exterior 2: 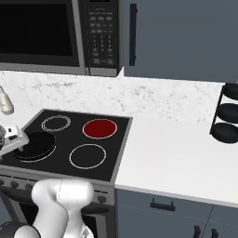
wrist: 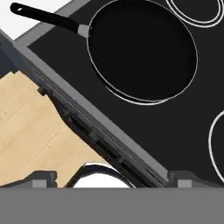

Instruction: Turn off the rear right burner of the stove.

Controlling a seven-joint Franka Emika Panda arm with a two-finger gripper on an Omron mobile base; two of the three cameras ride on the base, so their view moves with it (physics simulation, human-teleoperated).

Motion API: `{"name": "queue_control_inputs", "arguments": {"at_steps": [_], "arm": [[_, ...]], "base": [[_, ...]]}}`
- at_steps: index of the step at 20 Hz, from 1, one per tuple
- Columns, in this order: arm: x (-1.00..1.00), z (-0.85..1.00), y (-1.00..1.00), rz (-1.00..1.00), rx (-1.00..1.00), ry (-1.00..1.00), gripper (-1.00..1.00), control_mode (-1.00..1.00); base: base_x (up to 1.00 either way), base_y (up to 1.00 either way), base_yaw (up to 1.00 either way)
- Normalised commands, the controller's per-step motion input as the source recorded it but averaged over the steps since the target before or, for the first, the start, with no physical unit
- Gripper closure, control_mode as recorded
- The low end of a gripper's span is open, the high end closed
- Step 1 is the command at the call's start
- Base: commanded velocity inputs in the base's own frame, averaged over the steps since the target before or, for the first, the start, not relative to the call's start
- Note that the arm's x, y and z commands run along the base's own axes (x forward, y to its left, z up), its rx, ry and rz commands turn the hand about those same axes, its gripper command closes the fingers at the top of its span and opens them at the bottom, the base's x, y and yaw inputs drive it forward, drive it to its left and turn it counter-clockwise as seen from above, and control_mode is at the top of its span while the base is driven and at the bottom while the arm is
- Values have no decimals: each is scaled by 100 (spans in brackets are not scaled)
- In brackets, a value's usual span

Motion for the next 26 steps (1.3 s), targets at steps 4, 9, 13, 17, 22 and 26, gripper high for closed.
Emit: {"name": "queue_control_inputs", "arguments": {"at_steps": [4,9,13,17,22,26], "arm": [[-56,-100,100,16,-6,-11,-100,-100],[-90,-100,100,11,-7,-27,-100,-100],[-76,-61,25,0,-10,-54,-100,-100],[-13,-42,-23,-10,0,-67,-100,-100],[0,-23,-54,-2,1,-55,-100,-100],[22,-15,-61,8,0,-7,-100,-100]], "base": [[0,0,0],[0,0,0],[0,0,0],[0,0,0],[0,0,0],[0,0,0]]}}
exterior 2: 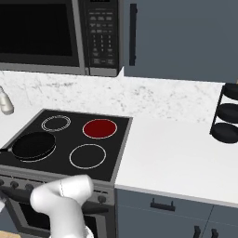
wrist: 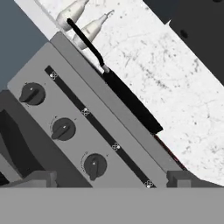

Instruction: Turn off the rear right burner of the stove.

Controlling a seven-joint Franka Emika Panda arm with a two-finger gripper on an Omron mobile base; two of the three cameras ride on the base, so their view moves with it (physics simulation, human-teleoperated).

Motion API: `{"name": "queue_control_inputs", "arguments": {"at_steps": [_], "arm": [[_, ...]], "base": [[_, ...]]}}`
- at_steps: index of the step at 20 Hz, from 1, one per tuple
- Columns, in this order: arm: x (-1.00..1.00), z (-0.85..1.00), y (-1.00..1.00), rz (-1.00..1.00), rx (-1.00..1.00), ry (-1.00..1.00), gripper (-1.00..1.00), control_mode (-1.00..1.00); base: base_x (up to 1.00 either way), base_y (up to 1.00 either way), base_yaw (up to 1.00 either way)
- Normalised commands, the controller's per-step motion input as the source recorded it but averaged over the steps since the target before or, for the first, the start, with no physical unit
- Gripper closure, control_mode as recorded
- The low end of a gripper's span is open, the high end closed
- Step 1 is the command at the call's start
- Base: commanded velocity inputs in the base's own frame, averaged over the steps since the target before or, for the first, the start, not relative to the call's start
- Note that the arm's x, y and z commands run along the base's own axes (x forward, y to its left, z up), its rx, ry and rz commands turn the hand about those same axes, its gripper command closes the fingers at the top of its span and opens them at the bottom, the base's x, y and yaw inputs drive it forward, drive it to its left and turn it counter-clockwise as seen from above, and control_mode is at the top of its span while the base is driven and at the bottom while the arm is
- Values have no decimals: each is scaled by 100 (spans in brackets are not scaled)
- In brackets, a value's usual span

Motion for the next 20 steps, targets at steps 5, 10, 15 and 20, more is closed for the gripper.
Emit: {"name": "queue_control_inputs", "arguments": {"at_steps": [5,10,15,20], "arm": [[35,-3,-48,1,0,0,-100,-100],[28,0,-28,3,0,-1,-100,-100],[26,0,0,2,4,-3,-100,-100],[47,0,0,0,13,-2,-100,-100]], "base": [[0,0,0],[0,0,0],[0,0,0],[0,0,0]]}}
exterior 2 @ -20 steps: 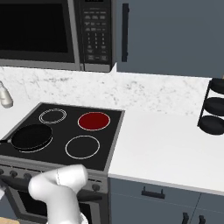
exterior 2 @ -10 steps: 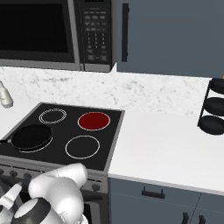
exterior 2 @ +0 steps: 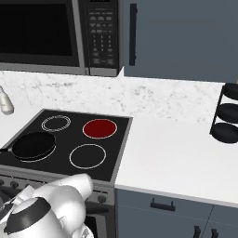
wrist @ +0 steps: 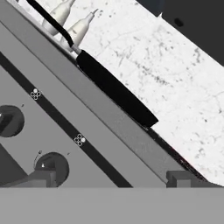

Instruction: Turn off the rear right burner of the stove.

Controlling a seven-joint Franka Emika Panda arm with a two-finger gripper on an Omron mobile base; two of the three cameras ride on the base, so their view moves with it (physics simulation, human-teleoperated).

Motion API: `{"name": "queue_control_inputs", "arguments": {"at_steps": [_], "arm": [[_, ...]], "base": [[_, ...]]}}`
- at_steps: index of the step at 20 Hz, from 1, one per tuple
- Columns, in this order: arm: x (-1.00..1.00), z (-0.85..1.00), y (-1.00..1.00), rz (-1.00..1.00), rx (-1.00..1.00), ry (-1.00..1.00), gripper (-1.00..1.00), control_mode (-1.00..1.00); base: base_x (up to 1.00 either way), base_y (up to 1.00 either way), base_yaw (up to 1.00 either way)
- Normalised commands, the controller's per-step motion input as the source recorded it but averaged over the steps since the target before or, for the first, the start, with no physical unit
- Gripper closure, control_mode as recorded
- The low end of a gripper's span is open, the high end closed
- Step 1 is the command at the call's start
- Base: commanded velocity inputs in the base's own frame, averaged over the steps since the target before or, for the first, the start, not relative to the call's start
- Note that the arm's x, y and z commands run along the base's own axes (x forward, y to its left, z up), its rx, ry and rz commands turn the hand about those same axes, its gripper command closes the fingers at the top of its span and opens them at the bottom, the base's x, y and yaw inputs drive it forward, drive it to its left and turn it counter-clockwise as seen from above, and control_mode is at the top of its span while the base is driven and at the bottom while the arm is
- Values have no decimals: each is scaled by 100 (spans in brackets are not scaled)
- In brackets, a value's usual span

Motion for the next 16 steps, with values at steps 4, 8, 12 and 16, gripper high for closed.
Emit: {"name": "queue_control_inputs", "arguments": {"at_steps": [4,8,12,16], "arm": [[41,0,0,0,3,0,-100,-100],[2,-29,14,0,0,-4,-100,-100],[0,-30,24,0,5,-10,-100,-100],[0,-13,27,0,4,-8,-100,-100]], "base": [[0,0,0],[0,0,0],[0,0,0],[0,0,0]]}}
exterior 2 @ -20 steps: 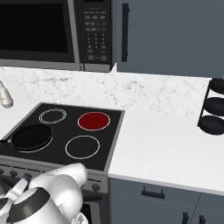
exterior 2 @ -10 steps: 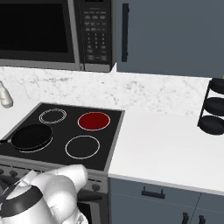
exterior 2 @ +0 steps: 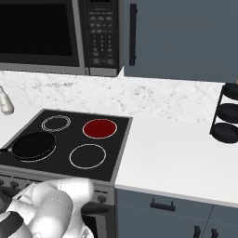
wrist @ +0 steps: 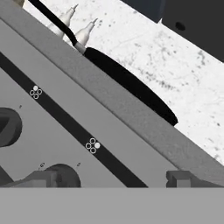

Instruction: Turn off the rear right burner of the stove.

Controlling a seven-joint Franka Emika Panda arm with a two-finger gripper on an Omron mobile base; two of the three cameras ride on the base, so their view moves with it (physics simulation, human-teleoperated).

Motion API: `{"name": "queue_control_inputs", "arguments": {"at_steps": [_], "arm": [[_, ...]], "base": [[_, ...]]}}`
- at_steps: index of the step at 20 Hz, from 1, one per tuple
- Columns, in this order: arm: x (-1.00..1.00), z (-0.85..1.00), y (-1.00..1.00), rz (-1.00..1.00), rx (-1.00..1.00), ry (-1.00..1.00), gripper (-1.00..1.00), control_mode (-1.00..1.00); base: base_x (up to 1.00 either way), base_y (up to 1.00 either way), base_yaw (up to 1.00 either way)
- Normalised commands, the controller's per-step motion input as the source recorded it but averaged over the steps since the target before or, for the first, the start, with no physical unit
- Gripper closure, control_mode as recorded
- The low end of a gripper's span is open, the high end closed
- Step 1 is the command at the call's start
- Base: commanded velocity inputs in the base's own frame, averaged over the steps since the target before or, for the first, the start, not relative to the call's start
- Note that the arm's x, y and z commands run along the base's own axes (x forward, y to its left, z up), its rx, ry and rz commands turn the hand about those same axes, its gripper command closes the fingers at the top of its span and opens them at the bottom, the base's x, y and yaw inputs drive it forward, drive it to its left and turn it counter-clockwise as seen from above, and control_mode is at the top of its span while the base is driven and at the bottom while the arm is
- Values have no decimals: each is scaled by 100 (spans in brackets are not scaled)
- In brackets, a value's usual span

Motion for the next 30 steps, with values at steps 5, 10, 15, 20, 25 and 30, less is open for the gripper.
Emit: {"name": "queue_control_inputs", "arguments": {"at_steps": [5,10,15,20,25,30], "arm": [[1,-21,32,0,0,-2,-100,-100],[13,-20,0,0,0,0,-100,-100],[12,-29,0,0,0,0,-100,-100],[20,-20,0,0,0,-1,-100,-100],[35,-6,0,0,0,0,-100,-100],[28,-1,16,0,0,0,-100,-100]], "base": [[0,0,0],[0,0,0],[0,0,0],[0,0,0],[0,0,0],[0,0,0]]}}
